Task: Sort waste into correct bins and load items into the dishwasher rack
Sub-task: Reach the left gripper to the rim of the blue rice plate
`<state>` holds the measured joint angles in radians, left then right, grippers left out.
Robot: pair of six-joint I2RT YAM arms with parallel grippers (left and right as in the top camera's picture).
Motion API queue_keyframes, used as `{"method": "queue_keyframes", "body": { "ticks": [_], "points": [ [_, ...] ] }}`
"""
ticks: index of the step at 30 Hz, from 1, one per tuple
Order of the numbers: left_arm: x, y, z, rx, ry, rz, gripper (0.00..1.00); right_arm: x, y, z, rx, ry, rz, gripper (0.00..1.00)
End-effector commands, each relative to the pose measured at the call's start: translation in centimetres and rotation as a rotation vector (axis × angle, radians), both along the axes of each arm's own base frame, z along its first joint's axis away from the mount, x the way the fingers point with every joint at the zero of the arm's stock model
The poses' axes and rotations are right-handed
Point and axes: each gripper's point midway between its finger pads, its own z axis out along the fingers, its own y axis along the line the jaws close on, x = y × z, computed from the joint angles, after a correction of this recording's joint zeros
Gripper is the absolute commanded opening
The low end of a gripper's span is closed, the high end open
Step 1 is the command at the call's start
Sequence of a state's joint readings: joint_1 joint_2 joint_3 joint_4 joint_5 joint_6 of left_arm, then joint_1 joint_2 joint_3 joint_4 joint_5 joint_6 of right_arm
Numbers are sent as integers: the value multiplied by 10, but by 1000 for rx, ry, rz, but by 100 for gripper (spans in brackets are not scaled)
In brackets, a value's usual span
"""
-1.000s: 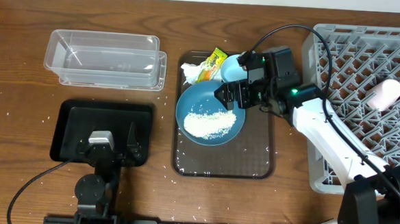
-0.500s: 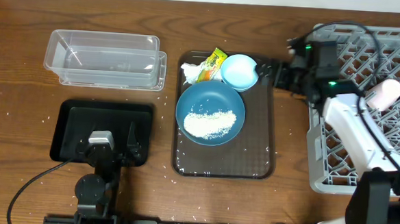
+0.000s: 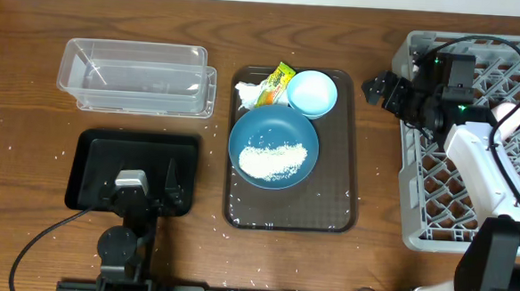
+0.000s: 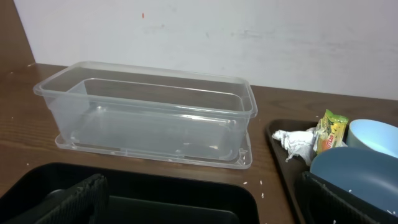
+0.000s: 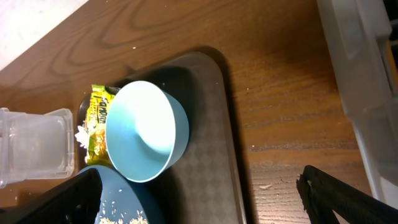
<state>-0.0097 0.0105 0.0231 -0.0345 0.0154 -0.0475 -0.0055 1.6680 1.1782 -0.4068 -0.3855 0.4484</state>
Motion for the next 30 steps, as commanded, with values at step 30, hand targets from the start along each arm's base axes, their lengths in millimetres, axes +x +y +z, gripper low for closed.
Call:
{"method": "queue_keyframes", "body": {
  "ticks": [30],
  "points": [
    [-59,-131,108,-532,-7,-833,98,1,1,6,14,-7,-6,99]
  ]
}}
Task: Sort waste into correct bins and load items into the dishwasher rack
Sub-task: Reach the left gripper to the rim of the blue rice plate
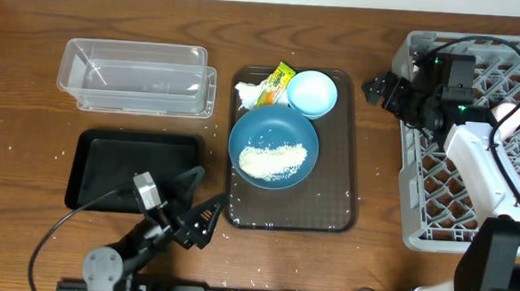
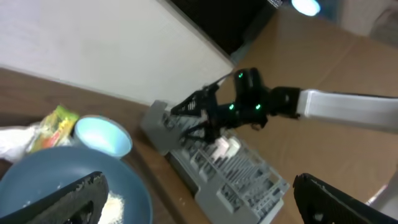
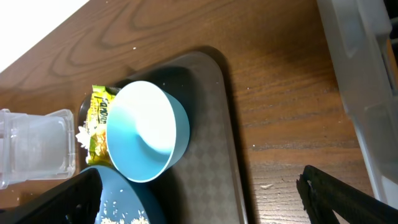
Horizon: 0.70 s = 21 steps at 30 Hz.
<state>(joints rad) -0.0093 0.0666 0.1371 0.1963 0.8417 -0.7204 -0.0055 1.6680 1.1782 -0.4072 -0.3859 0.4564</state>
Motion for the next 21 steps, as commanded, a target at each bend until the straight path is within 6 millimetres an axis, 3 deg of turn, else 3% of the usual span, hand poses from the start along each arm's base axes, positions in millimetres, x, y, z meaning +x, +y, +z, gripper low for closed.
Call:
{"method": "queue_keyframes", "body": {
  "ticks": [1,6,11,14,17,19,21],
  "points": [
    [3,-3,13,101,6,-9,98,1,1,6,9,-11,-1,99],
    [25,-3,0,302,211,-46,98,1,1,6,9,-11,-1,99],
    [51,9,-20,553,474,-5,98,1,1,6,9,-11,-1,99],
    [60,4,-31,703,594,-13,98,1,1,6,9,-11,-1,99],
    [63,-25,-39,831,624,-96,98,1,1,6,9,-11,-1,99],
    [62,-56,-44,917,588,-164,98,1,1,6,9,-11,-1,99],
    [67,-74,-52,1017,541,-157,98,1,1,6,9,-11,-1,99]
  ]
}}
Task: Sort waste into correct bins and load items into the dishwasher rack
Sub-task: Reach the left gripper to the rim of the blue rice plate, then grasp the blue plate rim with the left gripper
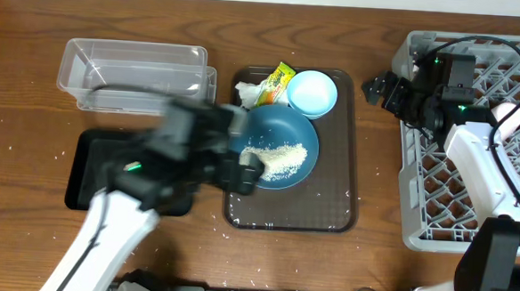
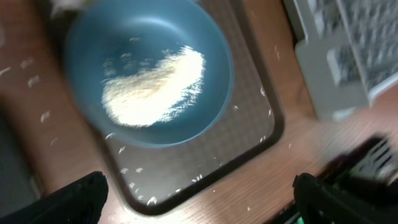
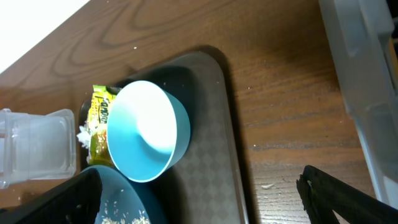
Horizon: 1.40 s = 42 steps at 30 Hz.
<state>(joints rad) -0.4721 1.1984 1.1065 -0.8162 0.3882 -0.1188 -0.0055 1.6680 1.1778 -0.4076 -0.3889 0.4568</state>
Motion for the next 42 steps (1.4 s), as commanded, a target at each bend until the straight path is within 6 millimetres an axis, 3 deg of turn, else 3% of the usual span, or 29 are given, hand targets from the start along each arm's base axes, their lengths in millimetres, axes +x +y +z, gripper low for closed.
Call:
{"method": "queue_keyframes", "body": {
  "ticks": [1,5,8,14,21,22,24,34,42],
  "points": [
    [16,-17,-13,230,-140,-47,98,1,1,6,6,-12,-3,99],
    [31,-40,-31,378,-260,-57,98,1,1,6,6,-12,-3,99],
    [31,-71,-46,353,-268,-112,98,1,1,6,7,-12,-2,99],
    [42,-104,-87,352,-241,-125,98,1,1,6,7,-12,-2,99],
    [54,-120,-126,356,-216,-108,99,1,1,6,7,-12,-2,99],
    [55,-120,-131,354,-204,-92,92,1,1,6,7,-12,-2,99],
    [57,-122,-138,347,-189,-68,86,1,1,6,7,-12,-2,99],
    [45,-133,-172,372,-137,-105,78,1,1,6,6,-12,-3,99],
    [41,-142,-173,362,-150,-124,71,1,1,6,7,-12,-2,99]
  ]
}}
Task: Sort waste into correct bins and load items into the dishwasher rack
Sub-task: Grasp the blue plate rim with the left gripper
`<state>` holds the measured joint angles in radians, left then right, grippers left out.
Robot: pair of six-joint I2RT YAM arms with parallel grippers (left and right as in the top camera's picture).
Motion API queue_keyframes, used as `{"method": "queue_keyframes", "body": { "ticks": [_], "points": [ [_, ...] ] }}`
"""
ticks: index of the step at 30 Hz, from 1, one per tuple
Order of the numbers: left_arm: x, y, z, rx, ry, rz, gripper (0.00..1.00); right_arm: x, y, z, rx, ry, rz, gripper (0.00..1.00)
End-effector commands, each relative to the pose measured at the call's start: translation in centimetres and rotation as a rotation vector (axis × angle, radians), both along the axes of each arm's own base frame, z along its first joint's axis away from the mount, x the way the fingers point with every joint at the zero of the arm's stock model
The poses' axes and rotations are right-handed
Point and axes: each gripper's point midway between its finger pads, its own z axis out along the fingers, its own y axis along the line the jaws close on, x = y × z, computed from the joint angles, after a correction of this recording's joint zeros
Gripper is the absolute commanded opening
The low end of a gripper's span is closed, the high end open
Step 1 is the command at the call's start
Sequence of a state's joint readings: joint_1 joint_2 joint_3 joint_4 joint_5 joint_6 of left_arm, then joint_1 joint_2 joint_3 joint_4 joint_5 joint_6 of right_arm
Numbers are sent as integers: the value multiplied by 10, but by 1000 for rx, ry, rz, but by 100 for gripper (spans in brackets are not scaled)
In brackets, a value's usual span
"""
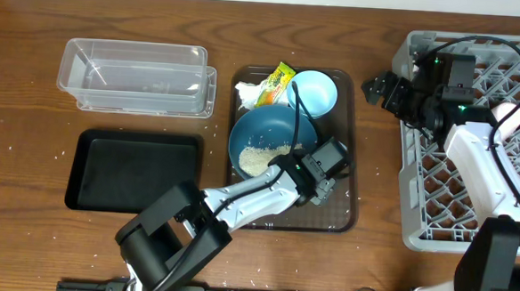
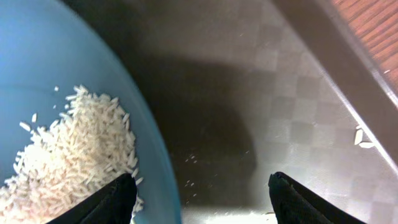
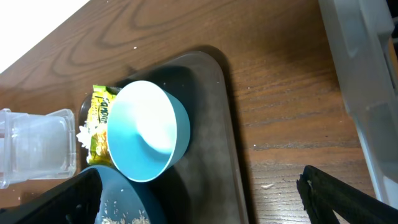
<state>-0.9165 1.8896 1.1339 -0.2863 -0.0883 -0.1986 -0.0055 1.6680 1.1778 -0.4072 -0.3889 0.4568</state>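
A blue plate (image 1: 274, 128) with a heap of rice (image 1: 257, 160) lies on the brown tray (image 1: 328, 211). My left gripper (image 1: 312, 177) is low at the plate's right rim and open. In the left wrist view the plate (image 2: 62, 93) has its rim between the fingers of the gripper (image 2: 202, 198): one fingertip is over the rice (image 2: 74, 155), the other over the tray (image 2: 280, 93). A small light-blue bowl (image 1: 312, 93), a yellow-green wrapper (image 1: 278, 80) and a crumpled tissue (image 1: 247, 93) lie at the tray's far end. My right gripper (image 1: 379, 88) hangs open by the rack's left edge.
A clear plastic container (image 1: 134, 77) stands at the far left and a black bin (image 1: 134, 170) in front of it. The grey dishwasher rack (image 1: 445, 191) fills the right side. The left arm stretches from the front edge across the tray. Rice grains are scattered on the table.
My left gripper was high over the plate's left side, blurred with motion. Now it is low at the plate's right rim, open astride it. The right arm has not moved.
My left gripper first rested at the front over the black bin, facing the clear container. Then it was raised and turned to the right. Then it was above the plate of rice, and now it straddles the plate's right rim. The right gripper stayed open by the rack throughout.
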Motion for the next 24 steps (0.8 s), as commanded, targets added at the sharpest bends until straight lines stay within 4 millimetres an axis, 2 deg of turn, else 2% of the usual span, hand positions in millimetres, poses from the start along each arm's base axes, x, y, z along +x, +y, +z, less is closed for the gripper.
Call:
{"method": "queue_keyframes", "body": {
  "ticks": [1,16,24],
  "points": [
    [6,-5,7,-16,-19,9,71,1,1,6,7,-12,-2,99],
    [15,5,8,32,-73,46,60,1,1,6,7,-12,-2,99],
    [15,5,8,33,-71,47,48,1,1,6,7,-12,-2,99]
  ]
}}
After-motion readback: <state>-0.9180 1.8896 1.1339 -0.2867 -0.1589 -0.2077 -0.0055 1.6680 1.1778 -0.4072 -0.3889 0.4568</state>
